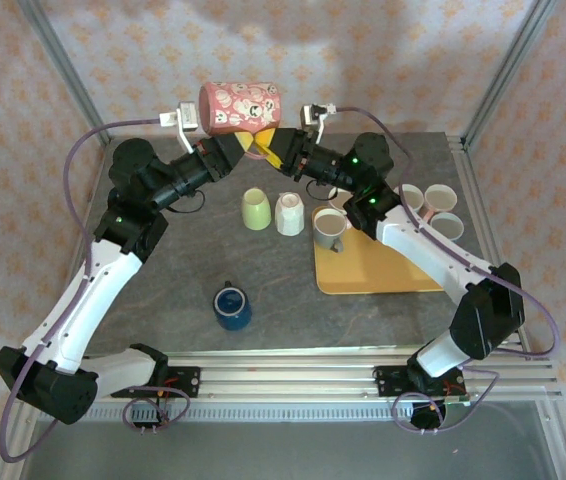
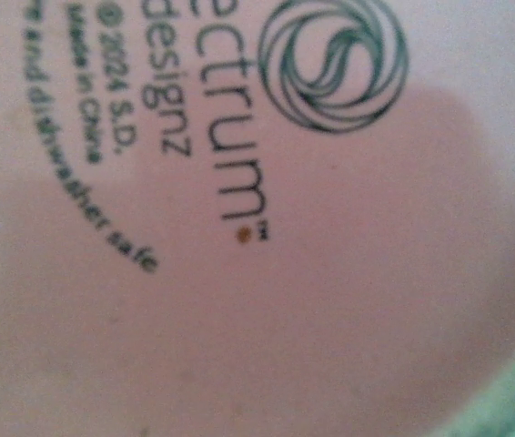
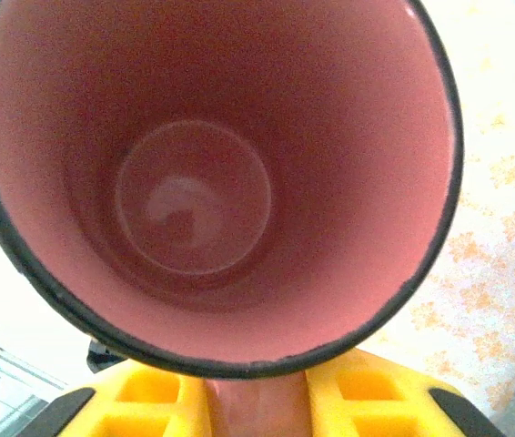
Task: Turn the mug right side up
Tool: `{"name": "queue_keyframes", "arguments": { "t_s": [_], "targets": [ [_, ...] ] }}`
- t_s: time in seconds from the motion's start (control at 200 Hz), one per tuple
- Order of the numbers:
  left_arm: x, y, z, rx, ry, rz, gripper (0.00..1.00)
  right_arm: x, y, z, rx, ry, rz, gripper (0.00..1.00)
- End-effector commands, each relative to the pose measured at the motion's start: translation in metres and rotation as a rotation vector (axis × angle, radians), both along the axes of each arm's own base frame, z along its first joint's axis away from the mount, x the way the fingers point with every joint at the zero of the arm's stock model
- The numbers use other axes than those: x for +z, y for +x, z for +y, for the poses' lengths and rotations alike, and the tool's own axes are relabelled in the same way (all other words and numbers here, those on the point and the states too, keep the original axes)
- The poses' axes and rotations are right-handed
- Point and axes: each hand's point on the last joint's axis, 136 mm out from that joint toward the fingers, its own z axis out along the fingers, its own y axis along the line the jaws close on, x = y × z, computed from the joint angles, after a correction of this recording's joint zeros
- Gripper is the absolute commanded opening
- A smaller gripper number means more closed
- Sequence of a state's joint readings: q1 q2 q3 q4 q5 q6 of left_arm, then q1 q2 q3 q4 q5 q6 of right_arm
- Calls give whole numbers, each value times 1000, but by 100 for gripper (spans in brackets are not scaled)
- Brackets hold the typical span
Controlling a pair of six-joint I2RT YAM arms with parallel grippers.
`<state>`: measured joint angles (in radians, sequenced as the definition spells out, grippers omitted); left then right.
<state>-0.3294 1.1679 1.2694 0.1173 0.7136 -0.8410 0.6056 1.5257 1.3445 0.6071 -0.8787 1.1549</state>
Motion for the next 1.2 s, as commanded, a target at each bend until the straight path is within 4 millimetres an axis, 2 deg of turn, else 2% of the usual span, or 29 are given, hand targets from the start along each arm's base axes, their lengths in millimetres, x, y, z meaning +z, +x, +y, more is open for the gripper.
{"name": "queue_keyframes", "arguments": {
  "t_s": [0.0,0.18,0.265,0.295,0.33,0.475,0.781,1.111,1.166,1.196],
  "targets": [
    [23,-10,-2,-8,1,-145,0,42,-11,-13,-42,71,-126,18],
    [6,-5,0,17,55,-116,1,39,-15,-21,-117,-11,-180,10],
    [-2,-4,1,32,95,-93,19,37,-15,-25,-154,-50,-201,9],
    [-5,-4,1,33,109,-88,32,36,-15,-27,-164,-60,-207,8],
    [-8,-3,2,36,121,-79,41,35,-15,-28,-176,-70,-212,7],
    [-16,-3,2,39,148,-59,59,32,-11,-34,-230,-92,-220,3],
    [-35,-8,4,39,233,-36,69,15,0,-56,-348,-175,-200,0],
    [-76,-19,0,-45,421,4,74,-35,5,-104,-492,-435,-117,0],
    [-81,-19,0,-54,436,11,74,-52,7,-110,-507,-497,-90,0],
    [-84,-18,-1,-57,441,18,74,-48,-1,-118,-525,-506,-100,0]
  ]
}}
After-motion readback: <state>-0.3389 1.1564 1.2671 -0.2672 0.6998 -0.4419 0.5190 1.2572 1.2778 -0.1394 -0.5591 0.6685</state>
